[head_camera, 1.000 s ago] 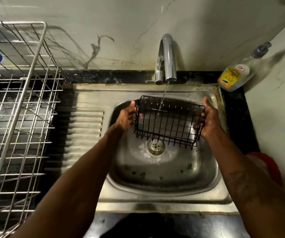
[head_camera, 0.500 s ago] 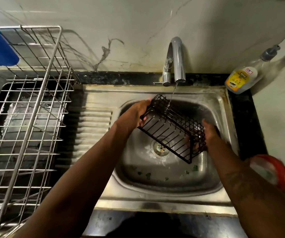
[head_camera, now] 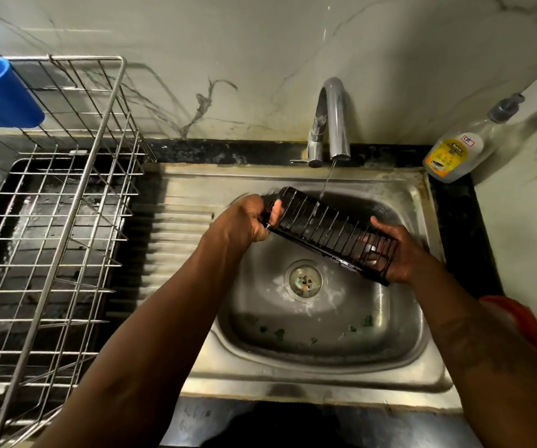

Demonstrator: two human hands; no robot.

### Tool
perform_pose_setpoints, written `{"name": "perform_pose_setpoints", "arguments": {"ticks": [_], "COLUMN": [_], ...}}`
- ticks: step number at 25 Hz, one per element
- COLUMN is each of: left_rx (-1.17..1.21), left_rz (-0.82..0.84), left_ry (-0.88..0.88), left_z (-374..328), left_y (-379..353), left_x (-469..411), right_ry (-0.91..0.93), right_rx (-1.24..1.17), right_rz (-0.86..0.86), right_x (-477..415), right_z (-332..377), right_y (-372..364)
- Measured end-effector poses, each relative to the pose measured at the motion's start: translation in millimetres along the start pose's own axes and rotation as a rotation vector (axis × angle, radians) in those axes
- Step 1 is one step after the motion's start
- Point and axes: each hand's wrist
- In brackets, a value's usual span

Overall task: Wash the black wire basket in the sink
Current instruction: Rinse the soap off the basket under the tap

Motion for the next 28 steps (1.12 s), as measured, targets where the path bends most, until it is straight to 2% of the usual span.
{"name": "perform_pose_setpoints", "arguments": {"ticks": [4,6,8,9,11,12,14,18,25,27,28], "left_rx": [-0.002,-0.143,-0.212,-0.233,-0.105,-0.046,-0.130,-0.117,0.048,0.087,0.104], "left_rz": [-0.041,-0.096,-0.142,-0.136,-0.091,-0.101,-0.145,-0.159,-0.191,-0.111,-0.044], "left_ry": [-0.031,-0.029,-0.016,-0.082,-0.197,-0.188,-0.205,-0.186,-0.108,-0.116,-0.113], "left_z": [16.8,24.4,28.4,31.1,37.8,42.6,51.2,61.5,84.4,86.9,87.5], "left_y": [22.1,38.6,56.0,63.5,70.0,70.3,76.1,78.7,93.5,95.8,95.9], "left_x": [-9.4,-17.7,-19.9,-22.3,-20.8,-18.2,-26.1,-41.8,-54.5,-51.4,-48.2], "right_ry": [-0.018,0.027,0.058,0.081,0.154,0.188,0.228,0.308,0.470,0.508,0.509], "right_rx": [0.117,0.172,0.215,0.245,0.283,0.330,0.400,0.638,0.843,0.791,0.682], "right_rz": [-0.157,-0.238,-0.225,-0.223,-0.276,-0.315,-0.348,-0.452,-0.357,-0.305,-0.234], "right_x": [-6.4,-14.8,-19.0,-23.0,-34.5,-51.0,-66.4,31.5,65.8,64.4,60.7], "right_z": [16.4,24.3,28.9,31.2,37.0,38.6,42.1,44.4,47.2,43.9,41.2], "right_y": [-11.3,-15.9,-27.4,-31.8,-36.6,-32.9,-32.2,-74.3,-93.3,-90.3,-87.8]}}
Point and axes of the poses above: each hand's wrist, its own x-axis away from the middle knuckle, its own y-axis out of the back of the hand, z = x × y, and after that the axes turned 5 degrees about -y, right-handed
